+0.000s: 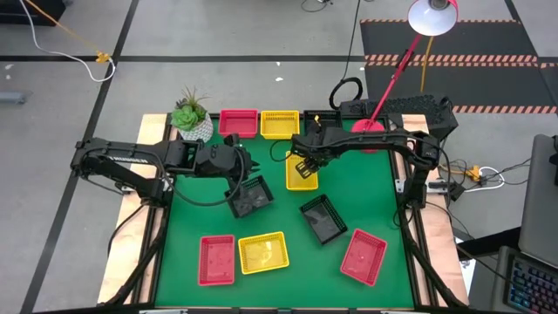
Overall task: Stack baskets by color
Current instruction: Stack the middle yellow basket on the top yellow basket
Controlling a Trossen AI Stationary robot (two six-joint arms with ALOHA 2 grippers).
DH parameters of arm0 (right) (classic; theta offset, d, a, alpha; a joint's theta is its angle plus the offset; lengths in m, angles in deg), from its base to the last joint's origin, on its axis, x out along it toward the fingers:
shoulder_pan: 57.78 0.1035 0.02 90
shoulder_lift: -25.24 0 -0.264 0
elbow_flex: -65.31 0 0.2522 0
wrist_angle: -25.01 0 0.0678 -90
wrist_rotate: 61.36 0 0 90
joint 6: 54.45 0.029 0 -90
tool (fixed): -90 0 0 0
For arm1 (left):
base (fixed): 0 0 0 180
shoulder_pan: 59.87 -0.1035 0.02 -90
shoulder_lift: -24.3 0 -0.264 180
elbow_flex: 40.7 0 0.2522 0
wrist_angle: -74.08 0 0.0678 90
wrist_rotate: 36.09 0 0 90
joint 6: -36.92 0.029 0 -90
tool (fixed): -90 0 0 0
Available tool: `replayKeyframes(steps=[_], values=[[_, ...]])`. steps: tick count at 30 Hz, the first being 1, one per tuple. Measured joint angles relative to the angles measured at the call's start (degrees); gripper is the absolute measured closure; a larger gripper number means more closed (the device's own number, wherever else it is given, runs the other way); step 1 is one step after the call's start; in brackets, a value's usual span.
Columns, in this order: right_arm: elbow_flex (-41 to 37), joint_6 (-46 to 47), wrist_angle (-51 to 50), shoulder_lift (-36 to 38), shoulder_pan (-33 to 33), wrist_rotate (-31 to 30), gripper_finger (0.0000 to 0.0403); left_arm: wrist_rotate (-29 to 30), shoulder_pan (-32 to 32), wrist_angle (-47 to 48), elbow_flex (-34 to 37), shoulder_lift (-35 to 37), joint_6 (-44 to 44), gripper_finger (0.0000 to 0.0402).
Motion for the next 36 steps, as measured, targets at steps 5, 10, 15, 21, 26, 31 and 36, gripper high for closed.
replayKeyframes(steps=[5,10,15,21,26,31,36], values=[[-1.7,0.2,2.2,0.0,0.0,0.0,0.0245,0.0,0.0,0.0,0.0,0.0,0.0,0.0334],[-3.3,0.2,4.6,0.0,0.0,0.0,0.0253,0.0,0.0,-0.3,0.0,0.0,0.1,0.0334],[-3.9,0.2,4.8,0.0,0.0,0.0,0.0281,0.0,0.0,-1.4,0.0,0.0,0.2,0.0334],[-5.3,0.2,6.8,0.0,0.0,0.1,0.0328,0.0,0.0,-2.2,0.0,0.0,0.5,0.0334],[-5.6,0.2,7.8,0.0,0.0,0.1,0.0367,0.0,0.0,-2.2,0.0,0.0,0.4,0.0334],[-5.6,-1.1,8.5,0.0,0.0,0.1,0.0395,0.0,0.0,-2.2,0.0,0.0,0.4,0.0334],[-5.6,-3.2,9.5,0.4,0.0,0.1,0.0393,0.0,0.0,-2.2,0.0,0.0,0.3,0.0334]])
